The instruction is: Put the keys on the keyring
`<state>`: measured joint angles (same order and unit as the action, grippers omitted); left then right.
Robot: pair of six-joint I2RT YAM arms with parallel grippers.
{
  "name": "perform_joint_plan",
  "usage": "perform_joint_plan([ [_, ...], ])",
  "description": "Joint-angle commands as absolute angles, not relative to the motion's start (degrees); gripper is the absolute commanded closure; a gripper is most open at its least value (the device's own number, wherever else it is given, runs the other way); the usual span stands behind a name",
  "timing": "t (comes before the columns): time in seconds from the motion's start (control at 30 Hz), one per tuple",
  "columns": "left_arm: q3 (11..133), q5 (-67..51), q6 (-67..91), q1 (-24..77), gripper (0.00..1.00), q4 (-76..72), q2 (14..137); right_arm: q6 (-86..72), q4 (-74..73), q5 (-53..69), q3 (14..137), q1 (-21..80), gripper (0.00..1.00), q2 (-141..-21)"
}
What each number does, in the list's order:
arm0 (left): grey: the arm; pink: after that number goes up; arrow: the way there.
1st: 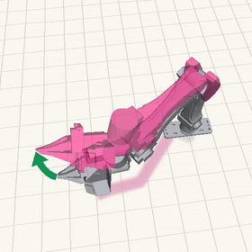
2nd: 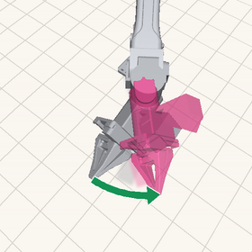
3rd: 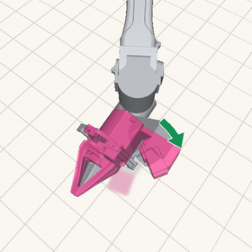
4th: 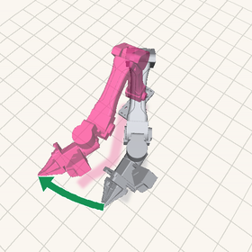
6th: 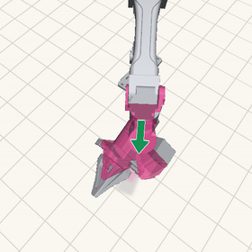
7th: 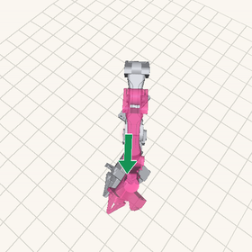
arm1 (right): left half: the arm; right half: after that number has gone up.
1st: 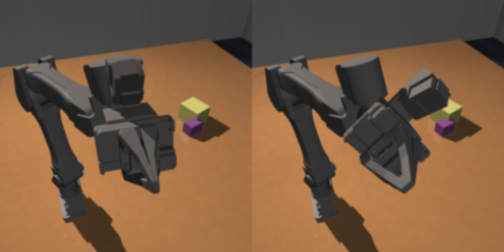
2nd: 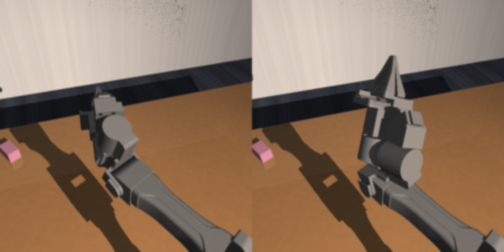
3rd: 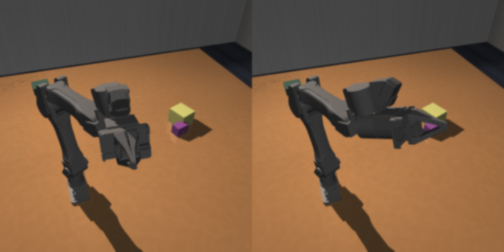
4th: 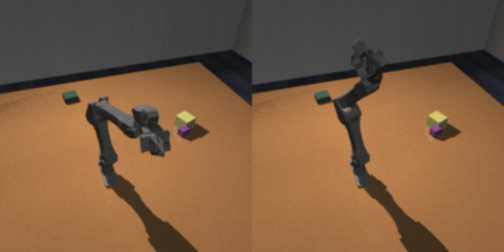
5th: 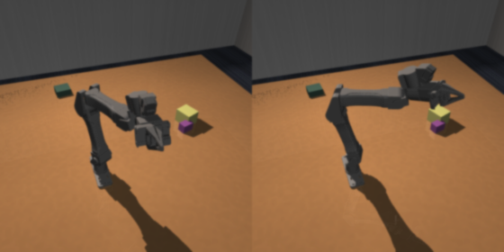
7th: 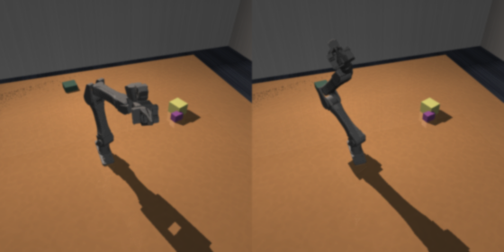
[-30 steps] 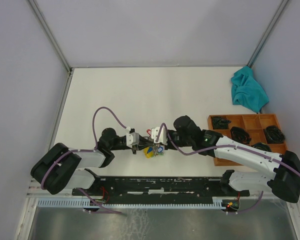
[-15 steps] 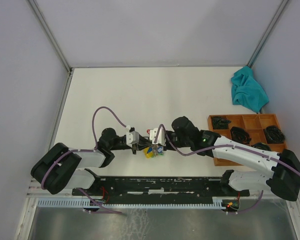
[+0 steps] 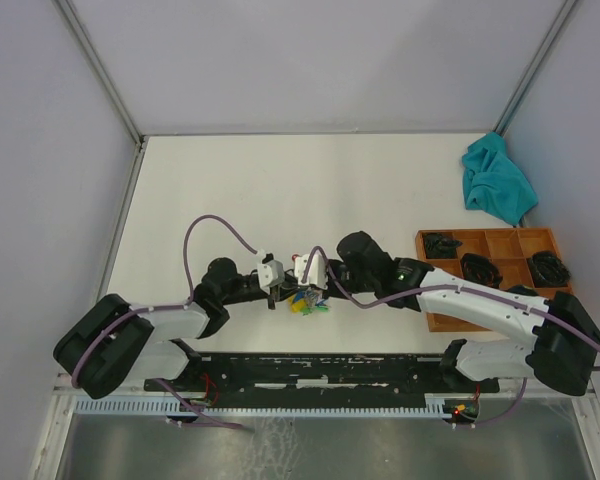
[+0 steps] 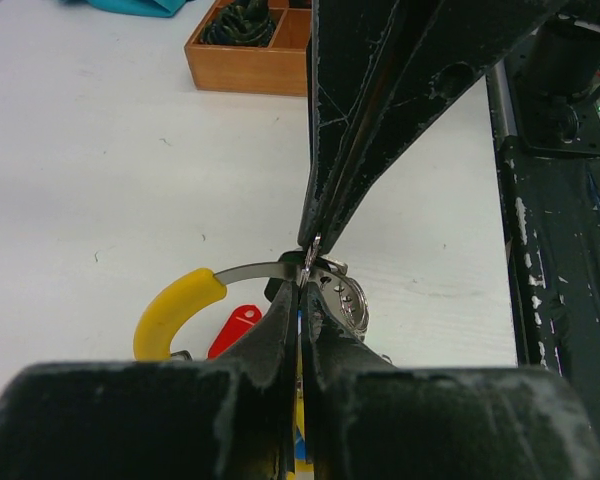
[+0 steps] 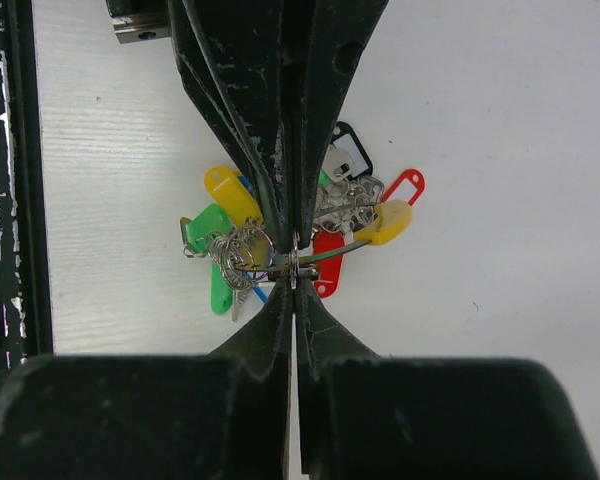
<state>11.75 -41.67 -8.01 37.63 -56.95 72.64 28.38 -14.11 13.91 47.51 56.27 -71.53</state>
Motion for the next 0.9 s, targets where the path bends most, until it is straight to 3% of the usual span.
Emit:
perform_joint_plan([
  [0.0, 14.1, -38.2, -10.7, 38.6, 0.97, -59.2, 70.7, 27.9, -10.2, 16.3, 50.9, 57.3, 0.95, -72.8],
  [0.17, 13.5, -38.5, -10.3, 38.7, 0.97, -60.7, 70.2, 28.3, -11.0, 17.0, 51.2, 57.2, 0.88, -73.5],
  [0.63, 11.6, -40.2, -5.1, 38.7, 0.97, -72.2, 73.9, 29.8, -18.5, 17.4, 54.1, 57.2, 0.84, -72.0],
  [0.87, 11.0, -38.8, -4.8, 38.6, 0.97, -73.8, 74.4, 29.4, -18.7, 15.5, 53.8, 57.2, 0.73, -70.0],
])
